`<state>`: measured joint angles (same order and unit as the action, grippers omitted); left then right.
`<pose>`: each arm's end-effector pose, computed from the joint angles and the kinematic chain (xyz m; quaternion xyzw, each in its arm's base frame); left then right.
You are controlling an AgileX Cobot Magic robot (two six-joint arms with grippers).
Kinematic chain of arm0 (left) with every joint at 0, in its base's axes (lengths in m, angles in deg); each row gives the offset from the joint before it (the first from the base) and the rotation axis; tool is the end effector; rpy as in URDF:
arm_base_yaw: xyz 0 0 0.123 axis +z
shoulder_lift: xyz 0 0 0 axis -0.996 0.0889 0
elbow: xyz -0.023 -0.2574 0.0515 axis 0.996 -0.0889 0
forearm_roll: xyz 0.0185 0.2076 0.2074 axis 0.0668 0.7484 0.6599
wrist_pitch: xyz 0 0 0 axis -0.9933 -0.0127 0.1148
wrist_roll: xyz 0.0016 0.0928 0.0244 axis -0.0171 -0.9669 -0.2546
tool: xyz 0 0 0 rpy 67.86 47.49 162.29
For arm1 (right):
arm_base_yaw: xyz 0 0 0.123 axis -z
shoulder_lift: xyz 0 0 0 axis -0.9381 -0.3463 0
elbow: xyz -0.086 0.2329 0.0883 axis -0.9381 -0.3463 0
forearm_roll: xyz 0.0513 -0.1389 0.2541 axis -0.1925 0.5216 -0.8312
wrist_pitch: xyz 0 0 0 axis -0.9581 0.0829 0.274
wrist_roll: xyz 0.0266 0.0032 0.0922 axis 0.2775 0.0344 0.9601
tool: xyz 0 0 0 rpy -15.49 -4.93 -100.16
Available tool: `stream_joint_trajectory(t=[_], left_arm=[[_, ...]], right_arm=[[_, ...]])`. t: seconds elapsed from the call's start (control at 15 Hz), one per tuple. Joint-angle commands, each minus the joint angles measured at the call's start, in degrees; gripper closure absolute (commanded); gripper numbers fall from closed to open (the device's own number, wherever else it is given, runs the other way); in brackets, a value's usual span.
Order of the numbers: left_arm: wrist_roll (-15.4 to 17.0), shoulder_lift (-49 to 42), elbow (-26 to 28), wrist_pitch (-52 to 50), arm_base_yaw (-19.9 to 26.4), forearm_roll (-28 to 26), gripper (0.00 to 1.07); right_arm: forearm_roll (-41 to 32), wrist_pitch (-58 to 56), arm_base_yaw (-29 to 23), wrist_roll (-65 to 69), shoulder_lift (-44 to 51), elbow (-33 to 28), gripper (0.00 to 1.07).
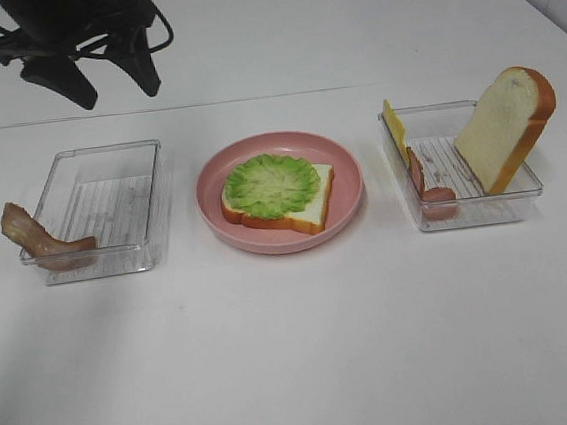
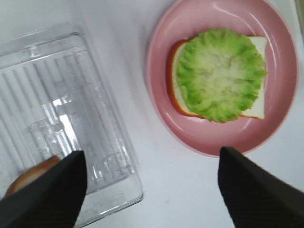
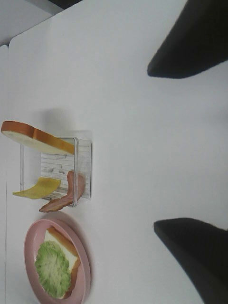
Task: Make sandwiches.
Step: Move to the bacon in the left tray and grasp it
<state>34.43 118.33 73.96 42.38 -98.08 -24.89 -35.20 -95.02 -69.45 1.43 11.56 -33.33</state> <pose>0.4728 -0.1362 0.2406 0.0756 0.9758 -0.1547 0.1349 0.0561 0.0080 0.2974 -0.0370 0.8509 0.0257 0.5233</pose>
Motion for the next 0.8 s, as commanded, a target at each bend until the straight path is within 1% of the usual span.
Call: stream_joint_trajectory(t=[0.07,0.13,0.33,0.4,0.53,0.6,0.67,0.8], left_arm=[[1.8,-1.0,0.1,4.4,1.2,2.1,0.33],[2.8,-2.1,0.0,4.4,1.2,7.4,0.34],[4.3,-4.9,-0.4,4.4,1.2,11.4,0.34],[4.3,-6.5,-1.4,4.4,1.2,12.4,0.34],[5.0,-10.6,-6.2,4.4,1.2,14.7,0.34],[6.2,-12.5,-9.2,4.4,1.2,16.1,0.34],[6.8,-13.5,-10.9,4.4,1.2,17.1,0.34],[8.5,-16.2,-17.0,4.4,1.2,19.5,0.34]], right_arm=[[0.2,0.6,0.3,-0.4,0.7,-0.1,0.31],[0.2,0.6,0.3,-0.4,0.7,-0.1,0.31],[0.2,0.6,0.3,-0.4,0.7,-0.1,0.31],[0.2,0.6,0.3,-0.4,0.7,-0.1,0.31],[0.2,0.6,0.3,-0.4,0.7,-0.1,0.31],[0.2,0.6,0.3,-0.4,0.7,-0.1,0.31],[0.2,0.6,0.3,-0.4,0.7,-0.1,0.31],[0.2,0.6,0.3,-0.4,0.7,-0.1,0.31]])
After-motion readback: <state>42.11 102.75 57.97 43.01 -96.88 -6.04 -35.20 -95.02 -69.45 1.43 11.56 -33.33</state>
